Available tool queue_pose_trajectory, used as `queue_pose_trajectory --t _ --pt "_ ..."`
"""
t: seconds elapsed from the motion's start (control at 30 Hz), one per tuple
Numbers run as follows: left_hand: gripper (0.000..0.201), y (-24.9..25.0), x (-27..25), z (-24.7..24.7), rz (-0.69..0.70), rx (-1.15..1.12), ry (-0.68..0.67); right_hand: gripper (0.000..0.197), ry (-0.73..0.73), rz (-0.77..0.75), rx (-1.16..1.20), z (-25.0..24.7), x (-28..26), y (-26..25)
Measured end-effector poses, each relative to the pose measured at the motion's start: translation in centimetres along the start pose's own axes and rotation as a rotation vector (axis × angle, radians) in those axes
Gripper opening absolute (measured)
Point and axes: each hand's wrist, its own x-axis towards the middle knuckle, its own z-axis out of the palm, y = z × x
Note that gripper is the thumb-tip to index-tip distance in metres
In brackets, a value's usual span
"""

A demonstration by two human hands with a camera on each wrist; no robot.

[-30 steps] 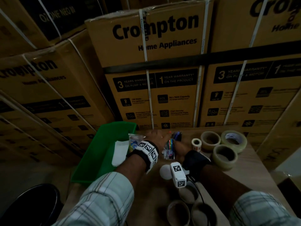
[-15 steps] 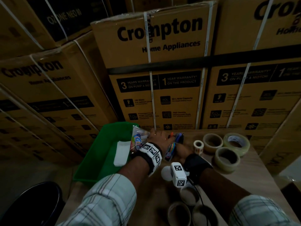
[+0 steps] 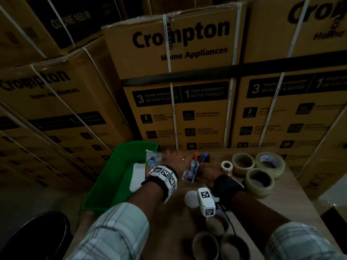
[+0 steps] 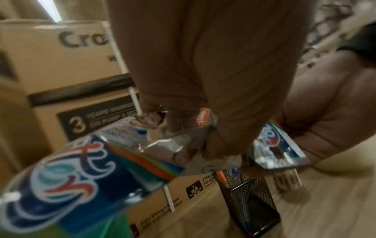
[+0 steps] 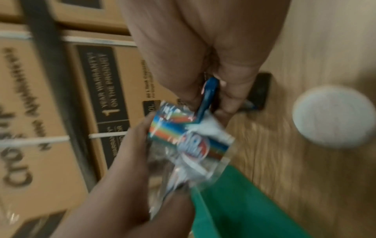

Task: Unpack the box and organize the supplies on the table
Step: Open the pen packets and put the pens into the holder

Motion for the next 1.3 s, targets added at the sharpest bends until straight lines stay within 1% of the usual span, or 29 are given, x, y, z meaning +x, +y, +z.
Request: queue_pose_trajectory --t 0.07,0.17,0.27,0.37,0.4,0.47,0.57,0.63,0.67,0.77,0.87,0.97,1.07,1.1,1.2,1.3 --pt "0.084 -0.6 0.1 0.6 -0.027 -0.082 0.035 0.020 -0.024 -0.044 -0.059 -0.9 0.1 -0.9" --pt "0.080 -1.3 0.4 1.3 -0.086 -0.265 0.059 0.024 -0.037 -0.132 -0.161 -1.9 0.2 -3.2" --pt "0.082 -1.7 0.8 1.5 -0.130 -0.444 0.086 0.029 -0.037 -0.243 -0.273 -2.5 -0.4 -6.1" --pt "0.087 -1.9 1.3 1.8 -0.139 -0.567 0.123 0.033 -0.041 -0.366 -0.460 -3.1 -1.4 -9.1" --pt "0.087 -2.0 1.4 1.9 -0.139 -0.607 0.137 0.034 -0.024 -0.400 -0.552 -3.3 -1.9 -10.2" --pt "0.086 -2.0 1.4 2.3 -0.146 -0.660 0.155 0.031 0.044 -0.481 -0.659 -4.1 -1.9 -12.0" --pt "0.092 -1.8 1.4 3.2 -0.162 -0.707 0.154 0.015 0.227 -0.589 -0.770 -5.0 -1.1 -13.5" --pt "0.097 -1.5 1.4 3.6 -0.169 -0.732 0.145 0.013 0.312 -0.599 -0.924 -5.1 -0.7 -13.2" --pt "0.098 -1.4 1.4 3.7 -0.170 -0.738 0.139 0.014 0.328 -0.584 -1.038 -4.8 -0.5 -12.7" --pt "0.096 -1.3 1.2 4.0 -0.169 -0.753 0.109 0.015 0.253 -0.511 -1.301 -3.7 0.1 -10.5" --pt "0.097 -1.3 1.1 4.3 -0.155 -0.775 0.114 0.015 0.188 -0.443 -1.429 -2.7 0.9 -8.9" --pt "0.098 -1.4 1.0 4.6 -0.148 -0.797 0.101 0.018 0.143 -0.404 -1.461 -2.3 1.9 -8.3" --pt "0.094 -1.3 0.8 4.8 -0.156 -0.794 0.086 0.030 0.167 -0.375 -1.436 -2.3 2.2 -8.2" --pt "0.094 -1.2 0.8 4.8 -0.156 -0.796 0.085 0.033 0.186 -0.388 -1.432 -2.5 2.3 -8.1" --pt "0.095 -1.2 0.9 4.7 -0.156 -0.806 0.084 0.029 0.234 -0.421 -1.425 -2.8 2.4 -7.7" --pt "0.096 -1.0 1.2 4.5 -0.158 -0.796 0.067 0.026 0.242 -0.423 -1.372 -3.0 2.3 -7.3"
